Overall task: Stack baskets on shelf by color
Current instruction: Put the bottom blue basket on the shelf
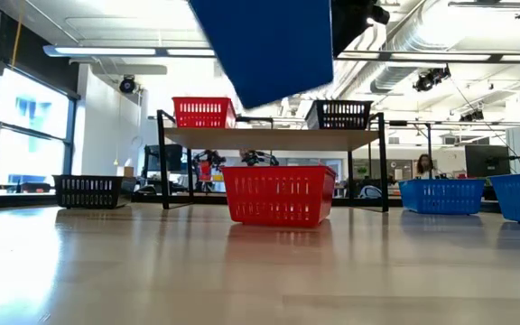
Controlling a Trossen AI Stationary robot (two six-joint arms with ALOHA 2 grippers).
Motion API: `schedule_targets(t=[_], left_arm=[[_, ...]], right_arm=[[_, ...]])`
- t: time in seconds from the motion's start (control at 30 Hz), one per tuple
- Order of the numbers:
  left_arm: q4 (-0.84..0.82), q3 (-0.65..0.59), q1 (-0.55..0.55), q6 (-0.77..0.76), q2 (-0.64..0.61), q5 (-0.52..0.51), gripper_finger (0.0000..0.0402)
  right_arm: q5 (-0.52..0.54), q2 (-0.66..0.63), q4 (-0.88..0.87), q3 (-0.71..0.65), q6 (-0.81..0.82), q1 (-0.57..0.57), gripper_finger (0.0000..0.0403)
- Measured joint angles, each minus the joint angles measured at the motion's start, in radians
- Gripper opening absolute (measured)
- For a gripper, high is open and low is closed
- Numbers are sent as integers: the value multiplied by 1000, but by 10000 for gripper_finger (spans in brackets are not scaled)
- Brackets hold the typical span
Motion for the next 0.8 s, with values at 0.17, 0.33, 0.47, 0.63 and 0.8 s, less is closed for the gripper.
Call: schedule_targets(t=[0.17, 0.33, 0.47, 0.63, 0.8], left_arm=[[-16, 0, 49, 81, -85, -25, 1], [-22, 0, 128, 189, -149, -53, 1], [-28, 0, 208, 284, -180, -53, 1], [-28, 0, 324, 397, -193, -53, 1], [-34, 0, 444, 519, -190, -53, 1]], right_arm=[[30, 0, -14, 0, 34, 0, 119], [71, 0, -25, 0, 48, 0, 119], [116, 0, -39, 0, 48, -2, 119], [187, 0, -57, 0, 47, -24, 119], [299, 0, -78, 0, 47, -65, 119]])
